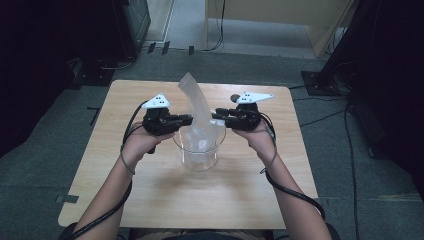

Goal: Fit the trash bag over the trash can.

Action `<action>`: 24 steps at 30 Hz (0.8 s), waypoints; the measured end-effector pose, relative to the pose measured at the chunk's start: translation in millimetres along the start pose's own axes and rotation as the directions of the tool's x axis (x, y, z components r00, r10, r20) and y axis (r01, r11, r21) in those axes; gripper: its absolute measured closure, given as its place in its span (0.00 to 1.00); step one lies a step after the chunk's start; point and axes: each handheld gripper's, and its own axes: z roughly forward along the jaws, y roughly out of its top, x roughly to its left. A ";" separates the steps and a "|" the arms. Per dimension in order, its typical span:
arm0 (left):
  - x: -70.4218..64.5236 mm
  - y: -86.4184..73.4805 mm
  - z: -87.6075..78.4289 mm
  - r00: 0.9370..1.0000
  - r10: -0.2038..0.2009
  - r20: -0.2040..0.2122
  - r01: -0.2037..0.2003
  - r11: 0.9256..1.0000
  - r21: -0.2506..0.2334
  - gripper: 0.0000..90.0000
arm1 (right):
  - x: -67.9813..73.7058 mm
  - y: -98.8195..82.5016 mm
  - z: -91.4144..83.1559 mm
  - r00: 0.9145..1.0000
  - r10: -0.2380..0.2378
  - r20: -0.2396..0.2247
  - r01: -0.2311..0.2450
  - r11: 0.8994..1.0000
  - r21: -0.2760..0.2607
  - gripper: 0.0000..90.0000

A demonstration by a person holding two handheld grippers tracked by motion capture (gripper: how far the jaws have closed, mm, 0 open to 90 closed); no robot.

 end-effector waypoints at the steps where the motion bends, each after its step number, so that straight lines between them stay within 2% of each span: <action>1: -0.8 0.0 0.5 1.000 0.000 0.004 0.000 1.000 -0.002 0.91 | 3.0 0.4 1.3 1.000 -0.006 -0.009 0.006 1.000 0.007 0.73; 9: -6.2 0.4 4.2 1.000 0.012 0.013 -0.012 1.000 0.012 0.92 | 22.7 5.3 11.9 0.996 -0.033 -0.085 0.035 0.999 0.013 0.68; 16: -12.4 1.4 7.4 0.999 0.029 0.026 -0.029 0.999 0.014 0.92 | 30.0 6.5 18.0 0.992 -0.001 -0.125 0.000 1.000 0.000 0.62; 18: -13.8 1.0 8.9 0.999 0.034 0.030 -0.035 0.999 0.024 0.93 | 30.7 6.4 19.3 0.991 0.006 -0.135 -0.006 1.000 -0.004 0.63; 24: -14.2 -0.4 9.9 0.998 0.043 0.040 -0.044 0.998 0.037 0.96 | 32.6 5.1 21.0 0.983 0.015 -0.181 -0.015 1.000 0.003 0.75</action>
